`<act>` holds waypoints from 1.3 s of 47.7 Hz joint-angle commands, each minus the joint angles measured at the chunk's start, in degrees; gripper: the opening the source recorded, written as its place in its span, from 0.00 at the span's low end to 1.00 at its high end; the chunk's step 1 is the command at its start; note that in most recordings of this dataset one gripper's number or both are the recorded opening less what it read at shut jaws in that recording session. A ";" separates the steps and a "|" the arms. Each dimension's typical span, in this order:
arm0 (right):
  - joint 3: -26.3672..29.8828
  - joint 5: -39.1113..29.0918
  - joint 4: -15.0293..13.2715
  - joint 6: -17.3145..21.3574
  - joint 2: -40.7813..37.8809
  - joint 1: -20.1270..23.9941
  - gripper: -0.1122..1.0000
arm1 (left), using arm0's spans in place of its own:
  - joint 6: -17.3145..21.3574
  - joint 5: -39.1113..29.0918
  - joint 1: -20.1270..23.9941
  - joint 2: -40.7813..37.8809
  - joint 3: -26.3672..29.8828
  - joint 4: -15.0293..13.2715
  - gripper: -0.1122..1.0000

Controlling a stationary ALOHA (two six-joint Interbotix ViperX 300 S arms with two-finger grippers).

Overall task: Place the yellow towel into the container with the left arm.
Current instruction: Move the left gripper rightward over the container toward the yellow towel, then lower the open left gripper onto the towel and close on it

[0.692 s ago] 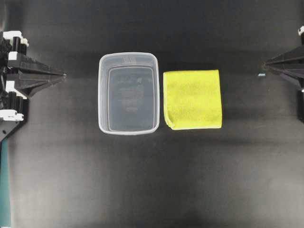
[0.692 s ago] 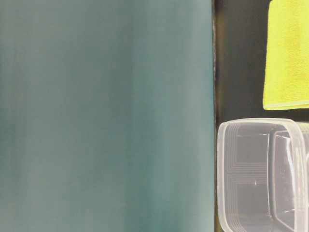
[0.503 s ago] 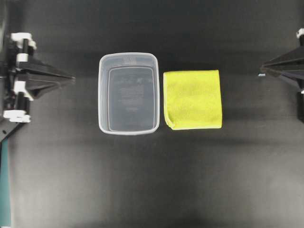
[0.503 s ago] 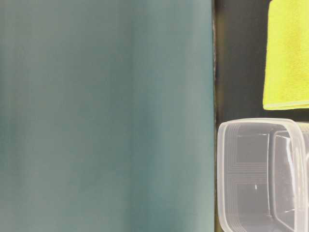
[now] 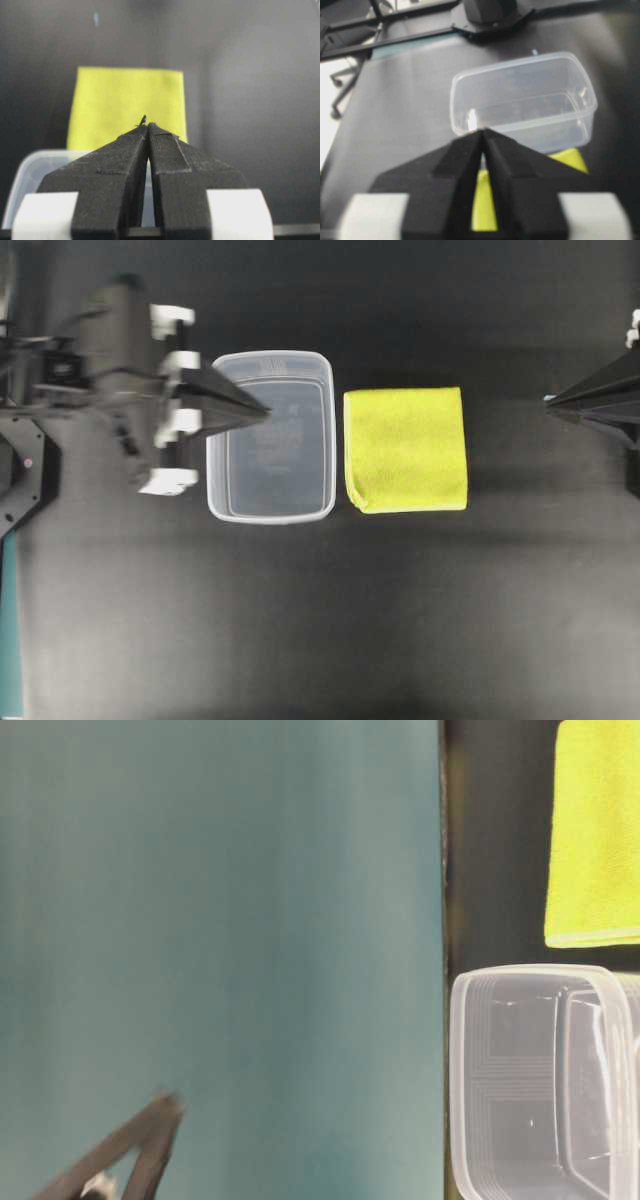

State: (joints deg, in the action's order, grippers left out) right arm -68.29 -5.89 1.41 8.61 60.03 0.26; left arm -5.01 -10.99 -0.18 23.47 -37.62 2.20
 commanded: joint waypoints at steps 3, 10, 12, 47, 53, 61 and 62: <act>0.18 -1.85 -0.18 -0.09 2.29 0.18 0.30 | 0.26 -5.45 -0.18 -5.80 8.26 0.18 0.10; 0.00 -5.36 -0.18 -0.09 5.45 0.09 0.71 | 0.35 -10.55 0.09 -11.43 15.03 0.26 0.10; 0.00 -6.15 -0.18 -0.35 6.15 0.09 0.78 | 0.35 -11.87 0.26 -12.74 16.70 0.26 0.10; -0.35 -7.65 -0.18 -0.62 15.12 -0.35 0.83 | 8.17 -38.41 2.37 -45.53 49.22 0.26 0.91; -0.26 -7.65 -0.18 -0.53 15.12 -0.35 0.83 | 9.49 -42.01 2.20 -51.59 54.49 0.35 0.91; -0.18 -7.65 -0.09 0.35 15.29 -0.44 0.83 | 9.58 -41.92 1.76 -57.22 55.37 0.26 0.92; -0.18 -7.65 -0.09 0.53 15.29 -0.44 0.83 | 9.58 -42.01 1.67 -57.66 55.37 0.26 0.92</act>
State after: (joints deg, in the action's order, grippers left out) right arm -68.99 -13.89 1.32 8.70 75.67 -0.09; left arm 4.75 -53.09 1.93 -32.61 17.05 2.29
